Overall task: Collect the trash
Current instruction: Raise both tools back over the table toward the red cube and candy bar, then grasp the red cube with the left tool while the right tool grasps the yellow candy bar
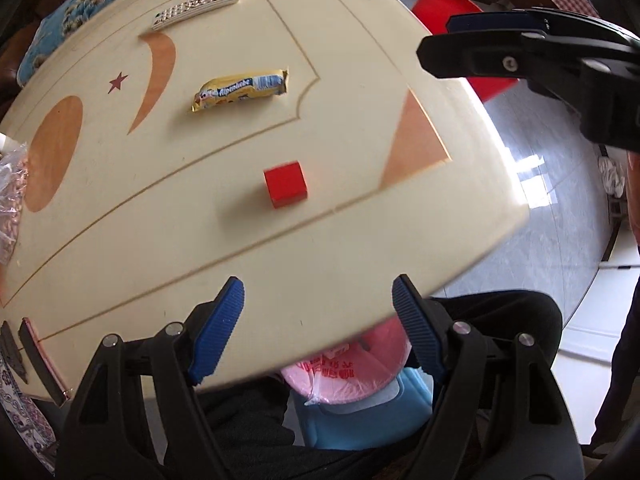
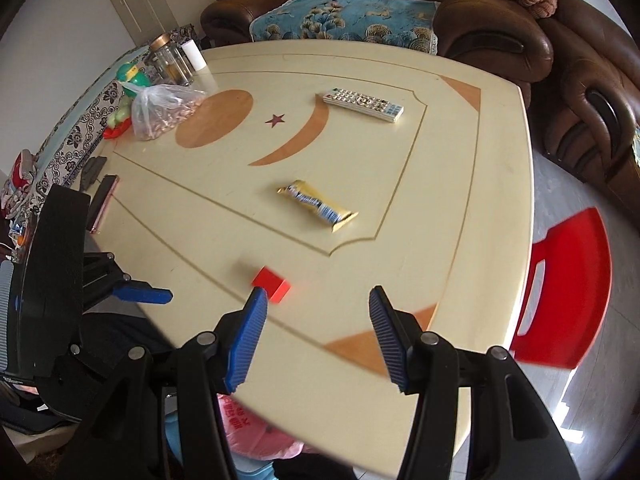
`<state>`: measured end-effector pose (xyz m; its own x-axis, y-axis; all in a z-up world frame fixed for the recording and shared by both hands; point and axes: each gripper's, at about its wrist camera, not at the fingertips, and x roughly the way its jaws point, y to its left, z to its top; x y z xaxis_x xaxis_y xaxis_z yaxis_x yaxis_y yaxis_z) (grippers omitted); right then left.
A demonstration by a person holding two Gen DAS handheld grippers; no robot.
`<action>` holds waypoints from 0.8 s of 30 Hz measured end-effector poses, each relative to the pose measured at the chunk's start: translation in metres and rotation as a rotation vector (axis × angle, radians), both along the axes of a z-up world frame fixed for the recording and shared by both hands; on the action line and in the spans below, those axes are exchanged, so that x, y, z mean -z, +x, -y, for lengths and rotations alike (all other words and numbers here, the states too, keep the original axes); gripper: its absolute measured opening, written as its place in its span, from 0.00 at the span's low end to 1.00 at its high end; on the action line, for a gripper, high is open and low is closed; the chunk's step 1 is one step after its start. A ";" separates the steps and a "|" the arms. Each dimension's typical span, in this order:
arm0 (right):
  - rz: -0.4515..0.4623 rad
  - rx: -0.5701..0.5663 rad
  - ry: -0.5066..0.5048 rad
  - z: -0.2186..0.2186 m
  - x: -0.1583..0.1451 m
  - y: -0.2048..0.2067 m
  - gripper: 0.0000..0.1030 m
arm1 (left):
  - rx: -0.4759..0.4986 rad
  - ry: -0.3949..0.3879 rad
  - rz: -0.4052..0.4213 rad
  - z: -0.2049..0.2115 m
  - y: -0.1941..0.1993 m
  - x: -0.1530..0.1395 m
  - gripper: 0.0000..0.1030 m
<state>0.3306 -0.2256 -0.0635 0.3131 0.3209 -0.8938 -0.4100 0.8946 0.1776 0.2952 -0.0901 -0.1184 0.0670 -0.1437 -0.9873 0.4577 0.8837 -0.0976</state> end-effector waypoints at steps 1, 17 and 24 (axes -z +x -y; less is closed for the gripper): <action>-0.003 -0.002 0.000 -0.001 0.003 0.004 0.51 | -0.004 -0.002 0.000 0.001 0.005 0.002 0.73; -0.103 -0.070 -0.008 -0.031 0.060 0.101 0.51 | -0.034 -0.006 -0.043 0.015 0.050 0.039 0.73; -0.178 -0.115 -0.009 -0.057 0.094 0.130 0.51 | -0.042 0.001 -0.047 0.016 0.053 0.049 0.73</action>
<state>0.4610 -0.1686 -0.1577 0.1116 0.3374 -0.9347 -0.4718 0.8458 0.2490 0.3482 -0.1060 -0.1676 0.0267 -0.1405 -0.9897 0.4155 0.9021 -0.1168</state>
